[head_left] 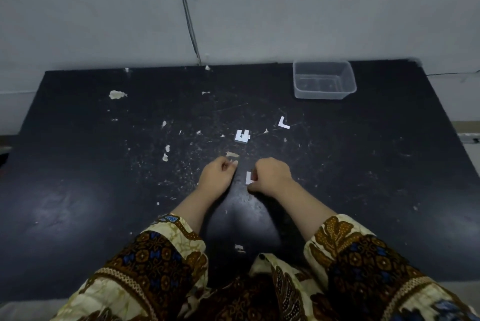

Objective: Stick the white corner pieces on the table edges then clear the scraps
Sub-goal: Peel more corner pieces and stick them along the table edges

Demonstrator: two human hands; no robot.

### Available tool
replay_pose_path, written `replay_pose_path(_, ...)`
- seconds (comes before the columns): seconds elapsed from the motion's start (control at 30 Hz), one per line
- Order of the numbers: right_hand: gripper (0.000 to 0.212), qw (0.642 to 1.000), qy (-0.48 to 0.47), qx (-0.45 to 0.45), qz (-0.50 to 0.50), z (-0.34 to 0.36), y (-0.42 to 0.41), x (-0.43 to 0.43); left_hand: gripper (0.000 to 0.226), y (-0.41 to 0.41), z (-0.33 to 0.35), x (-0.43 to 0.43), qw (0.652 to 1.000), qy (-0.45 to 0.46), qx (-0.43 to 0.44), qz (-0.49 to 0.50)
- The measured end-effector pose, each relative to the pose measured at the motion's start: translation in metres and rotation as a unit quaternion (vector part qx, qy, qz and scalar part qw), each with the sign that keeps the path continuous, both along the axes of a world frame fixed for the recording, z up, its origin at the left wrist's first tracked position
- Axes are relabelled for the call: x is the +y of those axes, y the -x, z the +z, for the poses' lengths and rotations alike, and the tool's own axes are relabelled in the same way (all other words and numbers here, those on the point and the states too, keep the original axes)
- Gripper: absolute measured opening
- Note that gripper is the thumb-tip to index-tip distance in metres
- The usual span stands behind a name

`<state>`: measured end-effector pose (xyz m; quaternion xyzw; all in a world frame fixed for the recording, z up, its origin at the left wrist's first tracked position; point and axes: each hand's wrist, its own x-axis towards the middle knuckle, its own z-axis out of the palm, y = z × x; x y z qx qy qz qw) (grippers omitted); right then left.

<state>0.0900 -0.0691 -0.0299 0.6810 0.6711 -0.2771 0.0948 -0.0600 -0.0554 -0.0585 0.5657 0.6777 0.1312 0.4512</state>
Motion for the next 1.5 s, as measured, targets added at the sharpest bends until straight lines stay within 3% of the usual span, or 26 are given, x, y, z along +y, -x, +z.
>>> replay_pose_path(0.13, 0.009, 0.997, -0.023, 0.058, -0.048, 0.005, -0.001, 0.006, 0.02, -0.002, 0.001, 0.005, 0.987, 0.105, -0.122, 0.025)
replay_pose_path(0.23, 0.006, 0.996, -0.028, 0.063, -0.053, 0.006, 0.0, 0.011, 0.018, -0.004, 0.001, 0.009, 0.976, 0.151, -0.156, 0.027)
replay_pose_path(0.5, 0.031, 0.995, -0.01, 0.083, -0.055, -0.006, -0.003, 0.006, 0.012, -0.007, 0.0, 0.013, 0.972, 0.167, -0.161, 0.047)
replay_pose_path(0.9, 0.027, 0.994, -0.021, 0.09, -0.05, -0.012, -0.003, 0.005, 0.013, -0.01, 0.006, 0.016, 0.977, 0.171, -0.127, 0.007)
replay_pose_path(1.27, 0.022, 0.97, -0.014, 0.213, -0.117, -0.019, -0.012, 0.0, 0.012, -0.026, 0.007, 0.023, 0.977, 0.198, -0.076, 0.013)
replay_pose_path(1.4, 0.02, 0.959, -0.02, 0.245, -0.142, -0.02, -0.014, -0.002, 0.004, -0.027, 0.007, 0.024, 0.974, 0.205, -0.093, 0.023)
replay_pose_path(1.5, 0.019, 0.948, -0.032, 0.272, -0.162, -0.018, -0.015, -0.002, 0.011, -0.028, 0.01, 0.026, 0.97, 0.208, -0.122, 0.039)
